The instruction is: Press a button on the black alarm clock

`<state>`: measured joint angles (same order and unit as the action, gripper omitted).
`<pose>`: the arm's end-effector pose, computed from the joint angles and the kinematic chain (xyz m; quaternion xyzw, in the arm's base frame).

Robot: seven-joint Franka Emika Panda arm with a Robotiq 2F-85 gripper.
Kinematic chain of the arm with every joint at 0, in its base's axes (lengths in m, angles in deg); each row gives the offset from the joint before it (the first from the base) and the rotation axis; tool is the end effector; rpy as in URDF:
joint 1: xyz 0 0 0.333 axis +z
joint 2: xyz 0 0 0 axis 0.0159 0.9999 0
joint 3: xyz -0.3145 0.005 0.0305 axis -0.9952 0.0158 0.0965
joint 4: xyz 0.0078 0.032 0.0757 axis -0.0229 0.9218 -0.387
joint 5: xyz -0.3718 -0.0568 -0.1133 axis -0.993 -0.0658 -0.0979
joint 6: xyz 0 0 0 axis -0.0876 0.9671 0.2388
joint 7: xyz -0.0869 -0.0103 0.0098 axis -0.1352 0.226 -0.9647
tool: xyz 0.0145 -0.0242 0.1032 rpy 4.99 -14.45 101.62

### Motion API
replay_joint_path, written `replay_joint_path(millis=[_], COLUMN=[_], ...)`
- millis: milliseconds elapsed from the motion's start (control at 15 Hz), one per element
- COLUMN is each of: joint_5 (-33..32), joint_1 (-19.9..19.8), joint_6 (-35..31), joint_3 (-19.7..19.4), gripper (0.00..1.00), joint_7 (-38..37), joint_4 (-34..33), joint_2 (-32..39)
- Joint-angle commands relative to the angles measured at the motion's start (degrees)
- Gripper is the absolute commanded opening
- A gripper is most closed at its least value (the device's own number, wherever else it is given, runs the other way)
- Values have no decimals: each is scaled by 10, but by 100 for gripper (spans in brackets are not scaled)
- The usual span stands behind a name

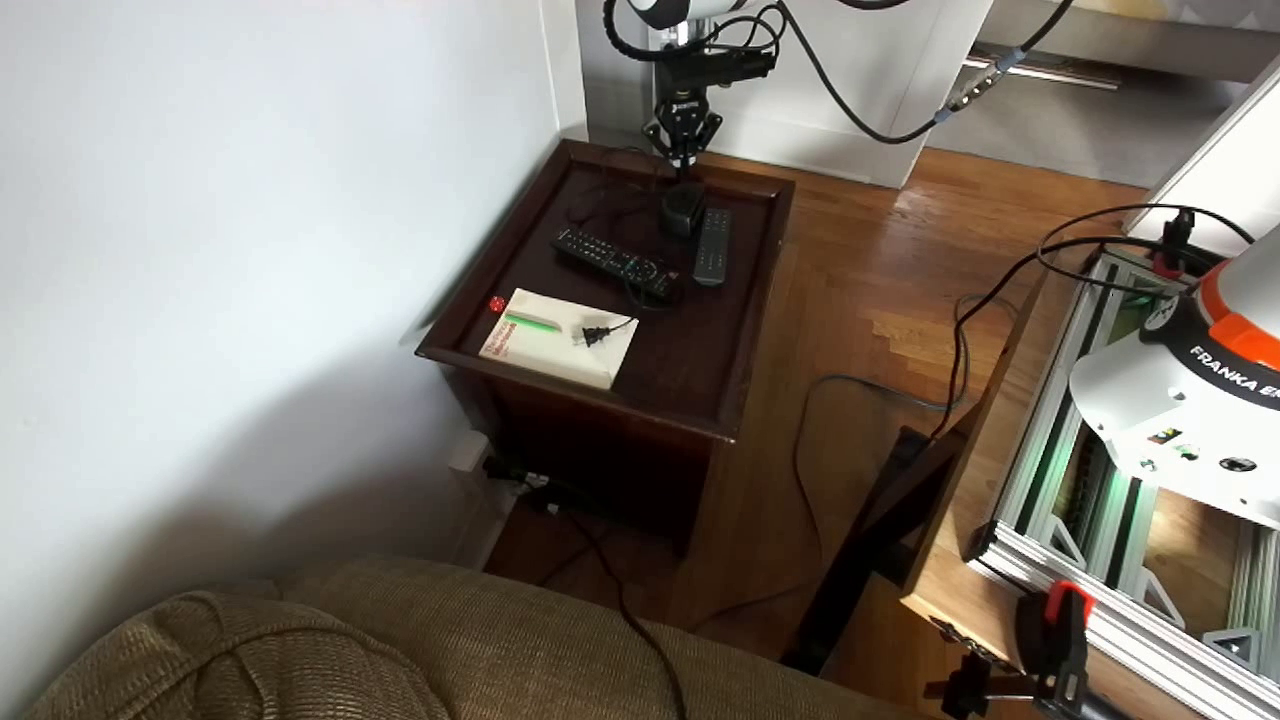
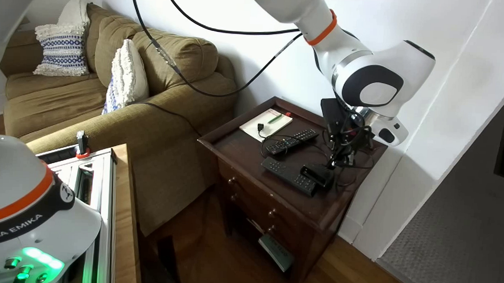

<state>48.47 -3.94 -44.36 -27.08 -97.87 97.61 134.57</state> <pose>0.6782 -0.0922 0.1323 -0.9594 0.2522 0.1181 0.0450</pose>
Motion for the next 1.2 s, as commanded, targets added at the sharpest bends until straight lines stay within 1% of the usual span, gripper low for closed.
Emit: replay_joint_path(millis=[0, 733, 1133], joint_5=[-12, -23, -34], joint_1=[4, 15, 25], joint_6=[27, 21, 2], joint_3=[-6, -10, -25], gripper=[0, 0, 0], joint_7=[-11, -25, -57], joint_4=[-17, -24, -15], joint_2=[9, 18, 13])
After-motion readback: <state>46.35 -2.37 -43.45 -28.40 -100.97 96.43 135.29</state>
